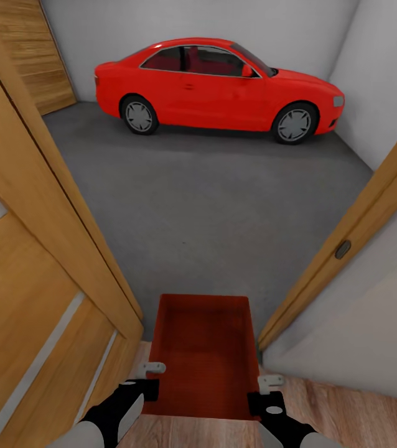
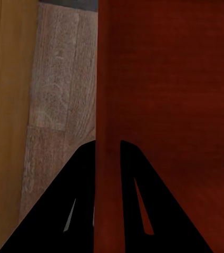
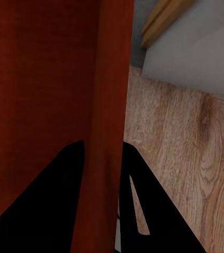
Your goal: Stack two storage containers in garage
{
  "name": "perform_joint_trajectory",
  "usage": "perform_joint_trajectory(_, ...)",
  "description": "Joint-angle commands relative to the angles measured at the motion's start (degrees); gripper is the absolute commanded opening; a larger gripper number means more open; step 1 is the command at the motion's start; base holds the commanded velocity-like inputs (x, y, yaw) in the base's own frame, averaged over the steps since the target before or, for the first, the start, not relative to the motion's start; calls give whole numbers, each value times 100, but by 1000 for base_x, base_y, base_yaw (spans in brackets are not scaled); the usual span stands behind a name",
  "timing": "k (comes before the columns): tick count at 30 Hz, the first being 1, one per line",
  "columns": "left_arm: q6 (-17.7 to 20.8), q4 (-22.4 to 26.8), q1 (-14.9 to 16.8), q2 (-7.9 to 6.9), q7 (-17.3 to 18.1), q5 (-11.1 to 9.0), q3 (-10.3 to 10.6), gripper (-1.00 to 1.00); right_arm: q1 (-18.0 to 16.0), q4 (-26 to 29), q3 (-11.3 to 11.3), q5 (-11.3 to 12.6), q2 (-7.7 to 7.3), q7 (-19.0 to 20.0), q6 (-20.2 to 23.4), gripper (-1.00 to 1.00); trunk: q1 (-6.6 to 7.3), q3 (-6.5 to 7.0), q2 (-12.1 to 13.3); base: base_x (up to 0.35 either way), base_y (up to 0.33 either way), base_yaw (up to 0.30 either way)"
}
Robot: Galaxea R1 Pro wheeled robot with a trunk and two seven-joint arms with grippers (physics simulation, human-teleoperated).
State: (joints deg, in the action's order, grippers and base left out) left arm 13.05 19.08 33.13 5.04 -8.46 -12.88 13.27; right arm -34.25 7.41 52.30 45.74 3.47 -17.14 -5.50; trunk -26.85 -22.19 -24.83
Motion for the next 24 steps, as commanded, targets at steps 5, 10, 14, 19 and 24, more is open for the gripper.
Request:
perform_joint_trajectory(5, 5, 34, 6, -12, -68, -83, 255, -100, -3, 6, 0, 177, -101, -12, 93, -100, -3, -9, -10, 6, 3, -179)
perform_joint_trajectory(10, 5, 34, 4, -12, -68, -83, 253, -100, -3, 6, 0, 176, -101, -9, 93, -100, -3, -9, -10, 1, 0, -210)
perform_joint_trajectory(14, 5, 34, 2, -12, -68, -83, 254, -100, -3, 6, 0, 177, -101, -9, 93, -100, -3, -9, -10, 0, 0, -205)
perform_joint_trajectory(19, 5, 34, 3, -12, -68, -83, 251, -100, -3, 6, 0, 177, -101, -9, 93, -100, -3, -9, -10, 0, 0, -182)
perform_joint_trajectory(24, 5, 34, 1, -12, -65, -83, 248, -100, -3, 6, 0, 173, -101, -9, 96, -100, -3, -9, -10, 1, 0, -44)
